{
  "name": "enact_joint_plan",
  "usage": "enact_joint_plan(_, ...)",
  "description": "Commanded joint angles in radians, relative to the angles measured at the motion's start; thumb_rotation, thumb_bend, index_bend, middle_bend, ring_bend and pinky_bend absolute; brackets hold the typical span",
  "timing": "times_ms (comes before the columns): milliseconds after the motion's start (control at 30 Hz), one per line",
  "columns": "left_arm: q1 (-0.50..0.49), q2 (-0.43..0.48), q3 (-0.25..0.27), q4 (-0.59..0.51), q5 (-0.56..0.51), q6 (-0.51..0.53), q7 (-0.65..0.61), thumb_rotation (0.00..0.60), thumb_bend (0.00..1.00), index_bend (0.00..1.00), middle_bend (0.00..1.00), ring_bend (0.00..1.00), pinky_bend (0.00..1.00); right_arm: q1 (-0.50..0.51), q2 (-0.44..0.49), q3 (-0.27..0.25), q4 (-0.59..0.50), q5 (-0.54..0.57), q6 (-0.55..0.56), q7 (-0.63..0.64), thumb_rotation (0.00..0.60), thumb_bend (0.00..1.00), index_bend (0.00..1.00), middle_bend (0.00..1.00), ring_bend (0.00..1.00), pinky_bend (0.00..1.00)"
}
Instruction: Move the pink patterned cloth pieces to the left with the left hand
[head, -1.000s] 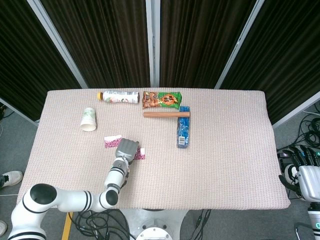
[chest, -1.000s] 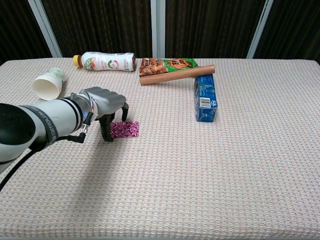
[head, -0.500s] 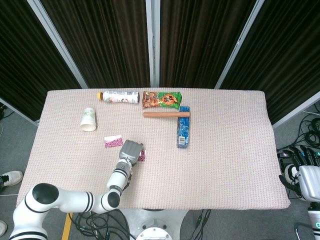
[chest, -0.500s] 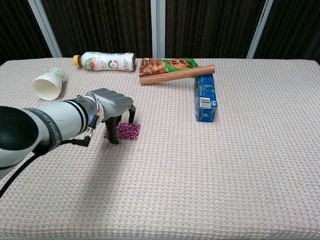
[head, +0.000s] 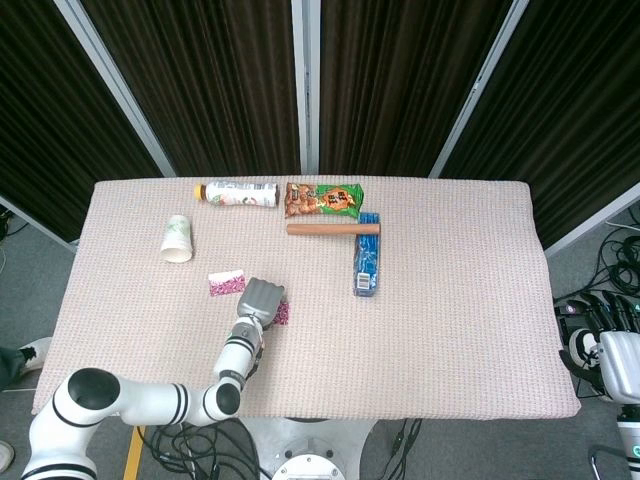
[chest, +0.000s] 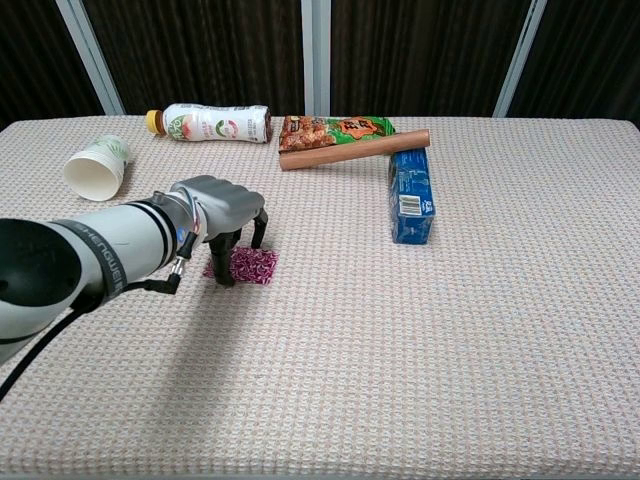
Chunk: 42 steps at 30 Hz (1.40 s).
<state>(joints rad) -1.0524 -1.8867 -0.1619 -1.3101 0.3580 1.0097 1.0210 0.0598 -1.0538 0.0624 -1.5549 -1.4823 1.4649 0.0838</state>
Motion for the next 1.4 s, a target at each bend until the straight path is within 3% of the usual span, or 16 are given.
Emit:
enact_joint_plan(33,0.001,0.009,-0.004,-0.011,0.008,0.009,-0.001,0.6,0.24,0.47,0.89,0.83,0.88,0.0,0.001,0.0,-0.001,-0.002,0.002,0.0,0.598,0.14,0.2,0.14,0.0,0.0)
enact_joint_plan(400,0.005,0.073,-0.038,-0.057,0.004,0.058,-0.002,0.6,0.24,0.47,0.89,0.83,0.88,-0.003,0.005,0.001,-0.005,-0.012,0.013,0.007,0.6,0.14,0.2,0.14,0.0,0.0)
enact_joint_plan(700,0.037,0.127,-0.014,0.019,0.03,0.036,-0.025,0.6,0.24,0.47,0.88,0.83,0.88,-0.002,0.003,-0.001,-0.007,-0.018,0.016,0.006,0.598,0.14,0.2,0.14,0.0,0.0)
enact_joint_plan(900,0.056,0.115,-0.007,0.093,0.034,-0.003,-0.052,0.6,0.24,0.46,0.88,0.83,0.88,-0.003,0.004,-0.001,-0.016,-0.019,0.018,-0.006,0.598,0.14,0.2,0.14,0.0,0.0)
enact_joint_plan(1400,0.068,0.053,-0.052,0.217,-0.062,-0.032,-0.045,0.6,0.24,0.45,0.88,0.83,0.88,-0.001,0.008,0.0,-0.03,-0.009,0.009,-0.027,0.595,0.14,0.2,0.14,0.0,0.0)
